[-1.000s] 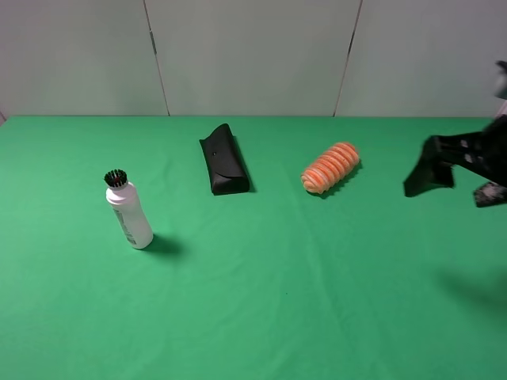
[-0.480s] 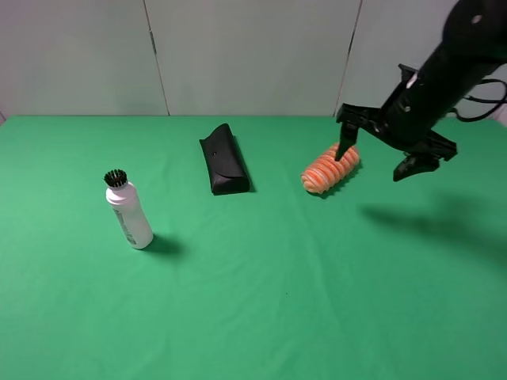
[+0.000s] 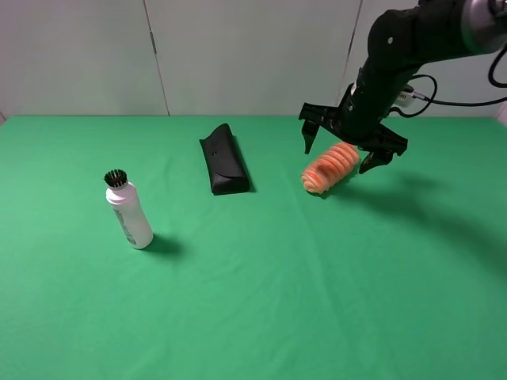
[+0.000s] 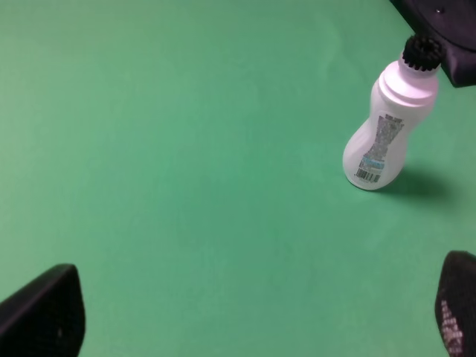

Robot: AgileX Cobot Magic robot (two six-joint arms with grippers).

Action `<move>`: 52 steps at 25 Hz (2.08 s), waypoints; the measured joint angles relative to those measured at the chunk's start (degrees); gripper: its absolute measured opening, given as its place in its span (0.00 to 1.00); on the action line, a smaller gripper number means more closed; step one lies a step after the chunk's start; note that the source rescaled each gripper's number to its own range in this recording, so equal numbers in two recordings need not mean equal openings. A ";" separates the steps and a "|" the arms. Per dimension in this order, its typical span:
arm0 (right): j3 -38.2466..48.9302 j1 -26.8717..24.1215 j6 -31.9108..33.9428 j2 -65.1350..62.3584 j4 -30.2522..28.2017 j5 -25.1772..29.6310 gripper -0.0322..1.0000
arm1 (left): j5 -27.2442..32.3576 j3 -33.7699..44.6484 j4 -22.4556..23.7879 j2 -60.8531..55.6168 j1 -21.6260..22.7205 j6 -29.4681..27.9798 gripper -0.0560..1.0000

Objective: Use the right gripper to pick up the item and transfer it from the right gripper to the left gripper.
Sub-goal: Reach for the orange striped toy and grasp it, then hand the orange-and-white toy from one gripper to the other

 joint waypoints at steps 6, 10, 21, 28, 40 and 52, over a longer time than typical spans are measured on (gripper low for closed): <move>-5.30 1.31 5.41 4.77 -4.94 2.84 1.00 | 0.00 0.00 0.00 0.00 0.00 0.00 1.00; -7.28 2.52 5.78 7.53 -4.34 3.36 1.00 | 0.00 0.00 0.00 0.00 0.00 0.00 1.00; -7.53 2.33 5.84 9.71 -3.61 2.53 1.00 | 0.00 0.00 0.00 0.00 0.00 0.00 1.00; -7.53 1.85 5.98 11.37 -3.62 2.09 1.00 | 0.00 0.00 0.00 0.00 0.00 0.05 1.00; -7.53 1.85 5.80 13.26 -3.74 1.50 1.00 | 0.00 0.00 0.00 0.00 0.00 0.05 1.00; -7.53 1.85 5.80 13.26 -3.64 0.75 0.12 | 0.00 0.00 0.00 0.00 0.00 0.05 1.00</move>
